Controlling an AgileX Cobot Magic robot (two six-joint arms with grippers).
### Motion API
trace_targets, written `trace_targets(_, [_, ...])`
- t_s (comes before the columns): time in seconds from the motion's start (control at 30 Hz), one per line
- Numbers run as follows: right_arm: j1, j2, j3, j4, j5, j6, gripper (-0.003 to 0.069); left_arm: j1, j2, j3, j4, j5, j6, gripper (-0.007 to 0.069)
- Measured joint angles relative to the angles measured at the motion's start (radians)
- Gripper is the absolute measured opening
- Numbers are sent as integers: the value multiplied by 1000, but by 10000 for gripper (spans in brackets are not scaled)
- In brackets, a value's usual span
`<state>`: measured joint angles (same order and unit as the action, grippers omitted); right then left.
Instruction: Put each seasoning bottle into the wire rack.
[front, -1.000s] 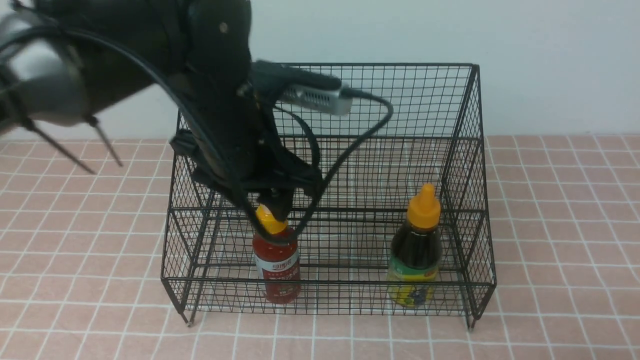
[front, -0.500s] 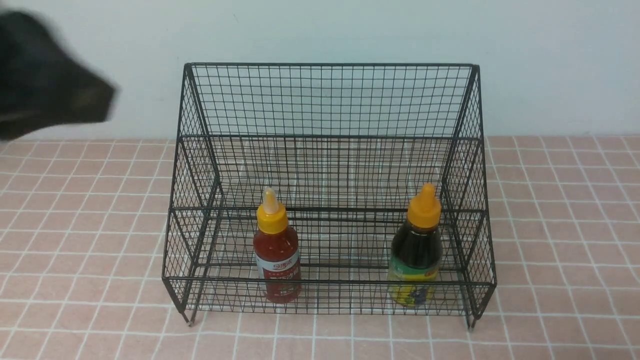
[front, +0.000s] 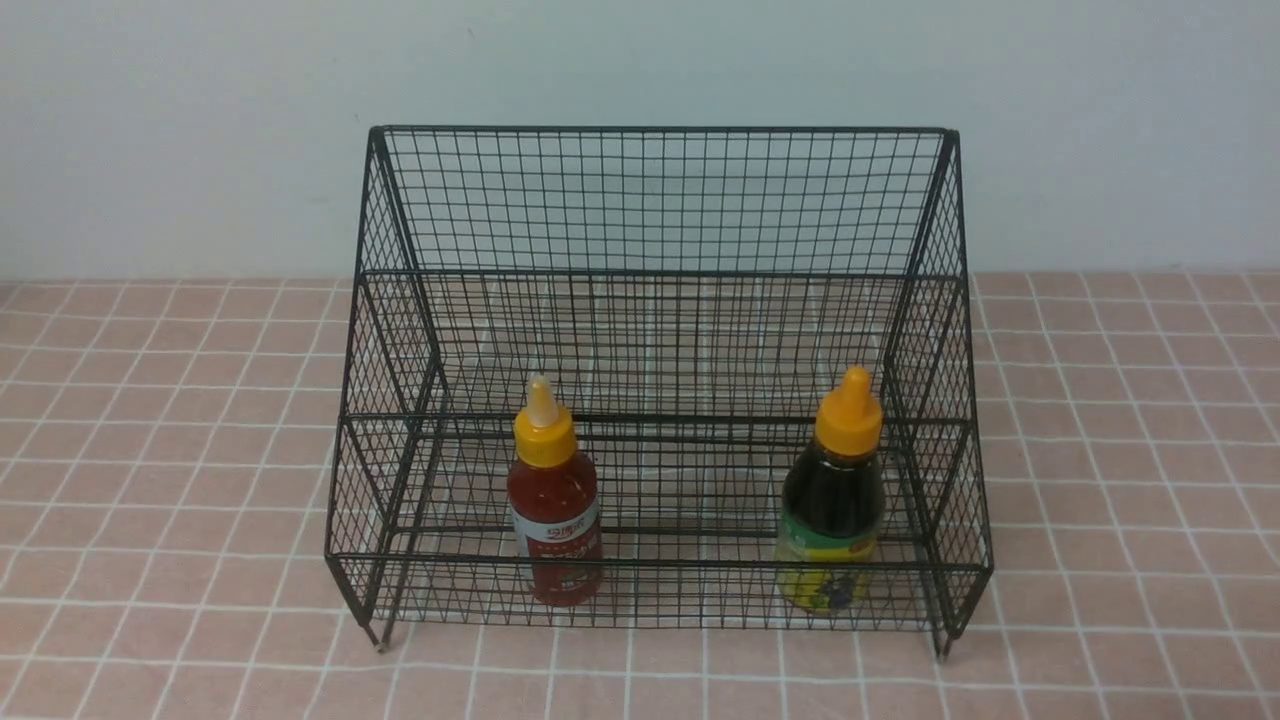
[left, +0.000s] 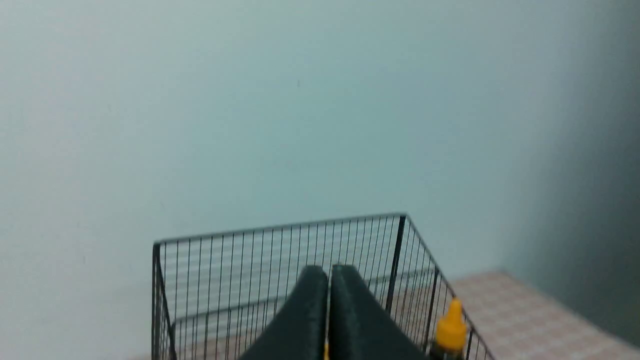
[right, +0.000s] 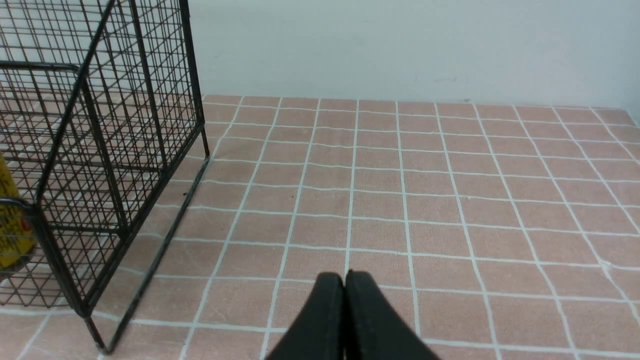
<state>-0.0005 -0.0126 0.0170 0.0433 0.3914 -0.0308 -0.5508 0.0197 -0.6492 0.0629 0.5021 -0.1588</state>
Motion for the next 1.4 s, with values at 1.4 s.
trace_targets(1.4, [0,0,1,4,-3,0,-12,425,-32,673,-52,-114,185,-7])
